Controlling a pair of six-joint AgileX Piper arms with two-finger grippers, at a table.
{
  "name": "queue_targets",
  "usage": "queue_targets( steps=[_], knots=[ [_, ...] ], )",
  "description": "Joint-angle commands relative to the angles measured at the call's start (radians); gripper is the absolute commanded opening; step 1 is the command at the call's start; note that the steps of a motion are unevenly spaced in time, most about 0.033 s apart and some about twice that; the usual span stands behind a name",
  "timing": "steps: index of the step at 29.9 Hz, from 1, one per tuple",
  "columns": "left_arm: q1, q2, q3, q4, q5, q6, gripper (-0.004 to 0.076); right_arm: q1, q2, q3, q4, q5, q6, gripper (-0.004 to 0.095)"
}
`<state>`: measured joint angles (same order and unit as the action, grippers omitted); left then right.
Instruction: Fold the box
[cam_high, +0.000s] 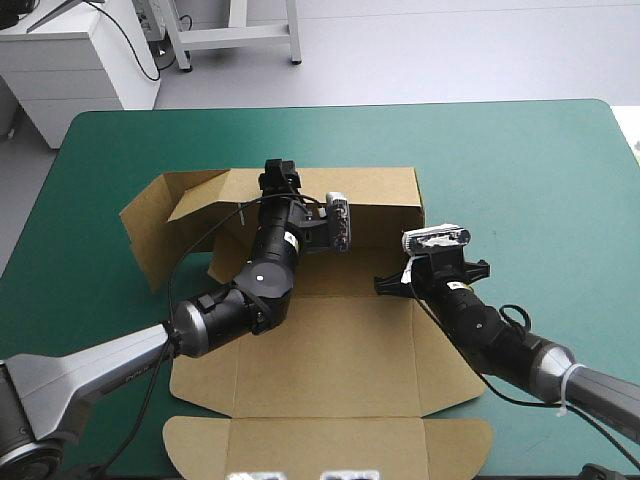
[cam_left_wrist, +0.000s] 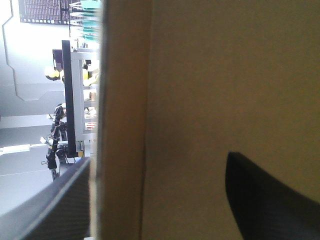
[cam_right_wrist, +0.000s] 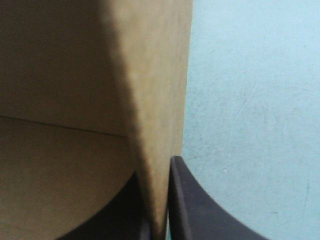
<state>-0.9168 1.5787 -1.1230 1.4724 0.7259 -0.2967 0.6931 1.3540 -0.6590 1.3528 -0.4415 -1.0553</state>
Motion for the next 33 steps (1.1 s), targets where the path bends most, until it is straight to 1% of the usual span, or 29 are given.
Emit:
queue_targets(
  steps=[1, 5, 9, 14, 17, 22, 23, 24, 25, 27, 28, 29, 30, 33],
  knots=[
    [-0.043, -0.040, -0.030, 0.022, 0.055, -0.016, 0.0526, -0.006, -0.026, -0.035, -0.035, -0.075, -0.030, -0.0001],
    [-0.105, -0.040, -0.030, -0.009, 0.126, -0.016, 0.0525, -0.062, -0.006, -0.062, -0.028, -0.041, -0.042, -0.0001],
    [-0.164, -0.040, -0.030, -0.008, 0.210, -0.016, 0.0526, -0.161, 0.016, -0.115, -0.028, 0.073, -0.063, -0.0001],
    [-0.198, -0.040, -0.030, -0.008, 0.243, -0.016, 0.0526, -0.277, 0.046, -0.192, -0.028, 0.212, -0.130, -0.0001],
    [-0.198, -0.040, -0.030, -0.008, 0.259, -0.020, 0.0526, -0.339, 0.070, -0.230, -0.028, 0.309, -0.140, -0.0001],
    [-0.200, -0.040, -0.030, -0.016, 0.311, -0.026, 0.0524, -0.409, 0.122, -0.282, -0.030, 0.413, -0.140, 0.0000],
    [-0.200, -0.040, -0.030, -0.016, 0.319, -0.026, 0.0512, -0.413, 0.129, -0.290, -0.030, 0.426, -0.140, 0.0000],
    [-0.200, -0.040, -0.030, -0.027, 0.324, -0.026, 0.0481, -0.413, 0.136, -0.293, -0.030, 0.429, -0.140, 0.0000],
    [-0.200, -0.040, -0.035, -0.069, 0.325, -0.026, 0.0424, -0.413, 0.142, -0.295, -0.030, 0.429, -0.140, 0.0000],
    [-0.195, -0.043, -0.052, -0.175, 0.325, 0.007, 0.0255, -0.413, 0.146, -0.295, -0.030, 0.441, -0.140, 0.0000],
    [-0.181, -0.043, -0.068, -0.262, 0.316, 0.066, 0.0112, -0.417, 0.146, -0.295, -0.030, 0.452, -0.140, 0.0000],
    [-0.170, -0.043, -0.082, -0.308, 0.307, 0.097, 0.0016, -0.417, 0.146, -0.295, -0.030, 0.457, -0.140, 0.0000],
    [-0.153, -0.043, -0.095, -0.356, 0.296, 0.137, -0.0001, -0.417, 0.146, -0.295, -0.030, 0.462, -0.138, 0.0000],
    [-0.089, -0.043, -0.158, -0.479, 0.258, 0.212, 0.0001, -0.417, 0.146, -0.295, -0.030, 0.485, -0.136, 0.0000]
  ],
)
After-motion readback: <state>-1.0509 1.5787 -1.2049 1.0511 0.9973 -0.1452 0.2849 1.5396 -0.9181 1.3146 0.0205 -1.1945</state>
